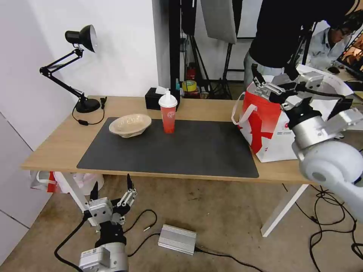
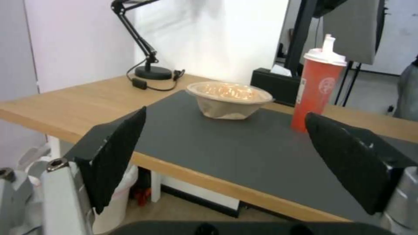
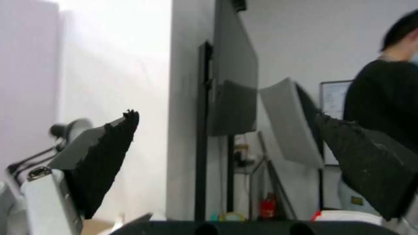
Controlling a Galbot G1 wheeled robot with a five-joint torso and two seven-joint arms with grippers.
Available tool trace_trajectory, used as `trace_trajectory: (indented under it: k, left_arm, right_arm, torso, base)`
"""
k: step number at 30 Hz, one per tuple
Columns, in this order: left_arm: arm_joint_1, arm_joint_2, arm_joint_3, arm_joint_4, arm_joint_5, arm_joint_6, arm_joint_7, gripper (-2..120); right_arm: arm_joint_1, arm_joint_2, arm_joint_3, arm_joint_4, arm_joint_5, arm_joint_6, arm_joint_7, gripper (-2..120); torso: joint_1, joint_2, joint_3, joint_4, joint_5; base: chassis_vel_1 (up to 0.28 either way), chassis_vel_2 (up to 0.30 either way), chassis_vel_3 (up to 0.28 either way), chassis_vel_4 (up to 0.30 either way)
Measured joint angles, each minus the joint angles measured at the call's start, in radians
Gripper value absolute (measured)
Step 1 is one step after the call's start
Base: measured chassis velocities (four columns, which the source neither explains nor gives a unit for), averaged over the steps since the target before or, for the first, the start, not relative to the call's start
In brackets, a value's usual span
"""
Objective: Pick up the trash from the table and place it into the takeout bag.
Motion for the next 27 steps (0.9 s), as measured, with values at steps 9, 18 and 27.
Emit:
trace_trajectory:
  k: [9, 18, 27]
  left_arm:
    - [0.024, -0.042, -0.012, -0.012, 0.029, -0.007, 0.0, 96]
    - [0.024, -0.043, -0.012, -0.012, 0.026, -0.007, 0.001, 96]
    - [0.025, -0.031, -0.011, -0.016, 0.02, -0.006, 0.001, 96]
  right_arm:
    - [-0.153, 0.089, 0.013, 0.071, -0.155, 0.014, 0.125, 100]
    - [-0.383, 0.151, 0.098, 0.134, -0.256, 0.027, 0.127, 100]
    - [-0.581, 0.215, 0.155, 0.143, -0.336, 0.072, 0.113, 100]
  torso:
    - [0.0, 0.0, 0.0, -0.0002, 0.0001]
    - [0.0, 0.0, 0.0, -0.0003, 0.0002]
    - [0.0, 0.0, 0.0, 0.0, 0.0]
  base:
    - [0.0, 0.0, 0.0, 0.0]
    - [0.0, 0.0, 0.0, 0.0]
    - [0.0, 0.0, 0.0, 0.0]
